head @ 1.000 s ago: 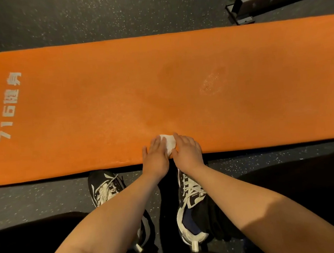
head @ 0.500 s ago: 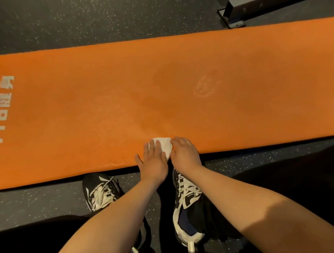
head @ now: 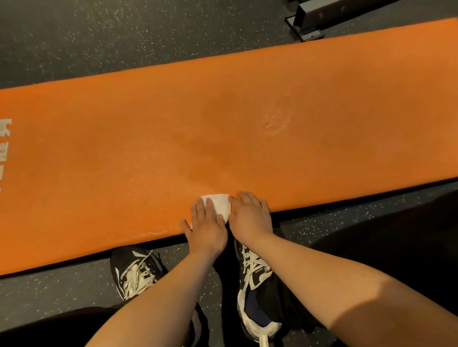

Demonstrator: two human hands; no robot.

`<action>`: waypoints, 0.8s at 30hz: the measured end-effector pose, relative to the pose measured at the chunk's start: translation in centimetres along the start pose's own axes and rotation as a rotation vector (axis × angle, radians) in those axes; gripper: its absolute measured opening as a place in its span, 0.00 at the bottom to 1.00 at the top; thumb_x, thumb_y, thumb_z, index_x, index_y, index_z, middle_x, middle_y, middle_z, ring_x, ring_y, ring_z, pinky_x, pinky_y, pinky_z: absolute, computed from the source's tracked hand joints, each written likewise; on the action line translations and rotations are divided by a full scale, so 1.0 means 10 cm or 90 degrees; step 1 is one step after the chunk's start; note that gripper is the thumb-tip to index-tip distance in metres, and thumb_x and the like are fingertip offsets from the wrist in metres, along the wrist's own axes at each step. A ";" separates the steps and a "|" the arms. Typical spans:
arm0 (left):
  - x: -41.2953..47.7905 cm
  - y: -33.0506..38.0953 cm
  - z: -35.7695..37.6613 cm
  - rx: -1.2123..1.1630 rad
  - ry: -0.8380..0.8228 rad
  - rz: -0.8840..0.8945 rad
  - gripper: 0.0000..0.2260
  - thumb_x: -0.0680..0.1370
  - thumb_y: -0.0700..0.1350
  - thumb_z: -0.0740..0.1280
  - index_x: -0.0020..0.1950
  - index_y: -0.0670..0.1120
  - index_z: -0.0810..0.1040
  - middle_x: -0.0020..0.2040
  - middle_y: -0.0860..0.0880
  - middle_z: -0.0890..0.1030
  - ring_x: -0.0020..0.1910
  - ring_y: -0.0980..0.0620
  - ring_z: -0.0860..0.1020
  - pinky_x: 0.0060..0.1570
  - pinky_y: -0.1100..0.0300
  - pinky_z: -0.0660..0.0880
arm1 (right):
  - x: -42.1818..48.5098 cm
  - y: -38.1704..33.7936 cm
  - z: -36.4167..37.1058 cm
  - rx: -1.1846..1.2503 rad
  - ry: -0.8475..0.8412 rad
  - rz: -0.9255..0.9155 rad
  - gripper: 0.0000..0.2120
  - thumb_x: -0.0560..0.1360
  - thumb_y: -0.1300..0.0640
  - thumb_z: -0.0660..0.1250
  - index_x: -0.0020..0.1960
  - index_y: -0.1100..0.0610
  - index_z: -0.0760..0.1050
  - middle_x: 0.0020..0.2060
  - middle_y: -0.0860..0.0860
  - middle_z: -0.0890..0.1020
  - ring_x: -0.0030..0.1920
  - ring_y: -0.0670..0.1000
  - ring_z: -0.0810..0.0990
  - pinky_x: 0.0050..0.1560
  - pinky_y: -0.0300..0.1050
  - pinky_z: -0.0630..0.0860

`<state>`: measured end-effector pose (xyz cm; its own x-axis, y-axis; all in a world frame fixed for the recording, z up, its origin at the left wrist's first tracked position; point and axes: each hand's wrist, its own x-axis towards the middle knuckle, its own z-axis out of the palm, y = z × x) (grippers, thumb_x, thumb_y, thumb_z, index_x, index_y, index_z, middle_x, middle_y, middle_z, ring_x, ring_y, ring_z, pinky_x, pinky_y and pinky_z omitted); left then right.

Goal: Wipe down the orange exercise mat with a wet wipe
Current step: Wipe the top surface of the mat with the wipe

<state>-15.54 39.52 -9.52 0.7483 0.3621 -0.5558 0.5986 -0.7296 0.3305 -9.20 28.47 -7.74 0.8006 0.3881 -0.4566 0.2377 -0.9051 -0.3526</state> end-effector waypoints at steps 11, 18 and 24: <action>0.19 -0.12 -0.20 0.012 0.018 -0.086 0.27 0.85 0.54 0.48 0.83 0.48 0.47 0.83 0.47 0.43 0.81 0.45 0.37 0.77 0.39 0.40 | 0.05 0.00 -0.07 -0.024 -0.047 0.022 0.25 0.84 0.50 0.53 0.80 0.51 0.57 0.81 0.54 0.56 0.80 0.59 0.49 0.79 0.56 0.51; 0.24 0.07 -0.09 0.050 -0.009 0.051 0.27 0.85 0.57 0.46 0.83 0.50 0.46 0.83 0.50 0.42 0.80 0.46 0.36 0.76 0.39 0.38 | 0.12 0.09 -0.19 -0.026 -0.018 0.018 0.22 0.84 0.52 0.55 0.76 0.54 0.65 0.74 0.50 0.67 0.74 0.55 0.62 0.74 0.51 0.62; 0.41 -0.23 -0.28 0.040 0.039 -0.133 0.28 0.85 0.55 0.48 0.82 0.47 0.46 0.83 0.47 0.41 0.80 0.42 0.39 0.77 0.40 0.41 | 0.14 0.01 -0.18 -0.055 -0.044 0.026 0.20 0.82 0.56 0.56 0.72 0.57 0.67 0.71 0.53 0.69 0.70 0.57 0.64 0.71 0.52 0.63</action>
<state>-13.11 44.30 -10.41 0.6274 0.5424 -0.5587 0.7245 -0.6695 0.1638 -7.10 28.63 -6.94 0.7714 0.3594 -0.5251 0.2546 -0.9306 -0.2629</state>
